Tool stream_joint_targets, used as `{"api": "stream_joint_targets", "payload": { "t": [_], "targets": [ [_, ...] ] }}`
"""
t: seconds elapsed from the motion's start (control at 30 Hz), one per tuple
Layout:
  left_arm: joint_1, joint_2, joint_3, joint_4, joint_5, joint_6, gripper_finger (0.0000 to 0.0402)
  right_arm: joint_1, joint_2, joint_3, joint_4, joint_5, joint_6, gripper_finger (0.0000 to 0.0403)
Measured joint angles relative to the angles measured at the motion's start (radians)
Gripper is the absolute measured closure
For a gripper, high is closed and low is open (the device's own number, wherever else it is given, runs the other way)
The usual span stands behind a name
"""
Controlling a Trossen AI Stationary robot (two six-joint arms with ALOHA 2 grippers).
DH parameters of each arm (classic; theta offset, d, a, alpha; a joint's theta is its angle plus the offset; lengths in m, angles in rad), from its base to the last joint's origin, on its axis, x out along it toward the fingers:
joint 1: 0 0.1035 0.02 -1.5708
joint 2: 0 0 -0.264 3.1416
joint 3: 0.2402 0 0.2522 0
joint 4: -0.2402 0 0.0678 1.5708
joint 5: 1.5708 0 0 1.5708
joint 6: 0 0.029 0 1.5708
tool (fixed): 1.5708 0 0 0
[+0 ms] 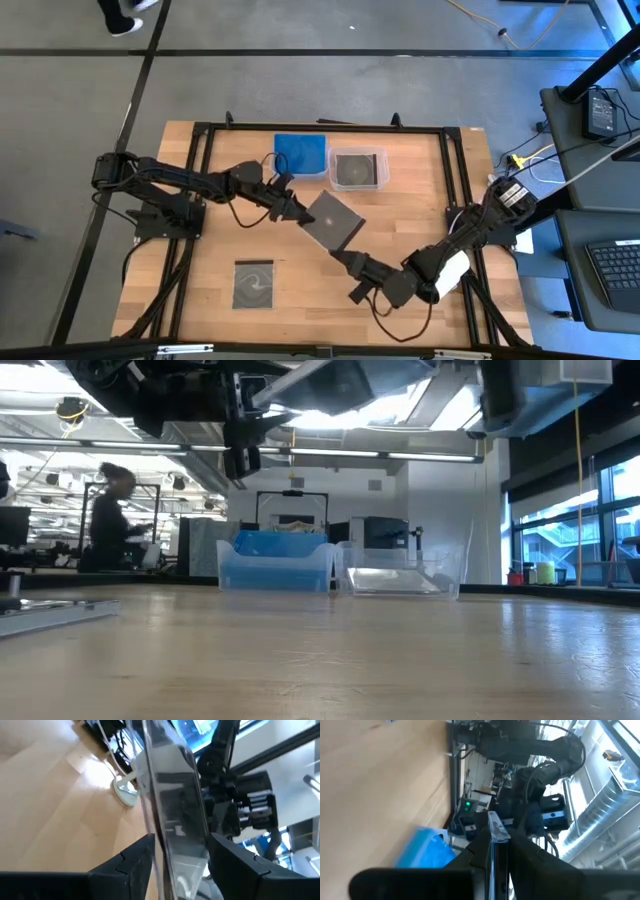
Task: Pick & place jewel cases by type
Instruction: Put the right black CD case into the transparent bin
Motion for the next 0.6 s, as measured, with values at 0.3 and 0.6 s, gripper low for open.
{"api": "stream_joint_targets", "payload": {
  "t": [0.3, 0.6],
  "targets": [
    [-0.014, 0.000, 0.000, 0.001, 0.002, 0.099, 0.0217, -0.021, 0.000, 0.000, 0.008, -0.084, -0.019, 0.0350],
    [-0.005, 0.000, 0.000, 0.007, 0.001, 0.187, 0.0257, -0.010, 0.000, 0.000, 0.007, -0.135, 0.009, 0.0350]
  ]
}}
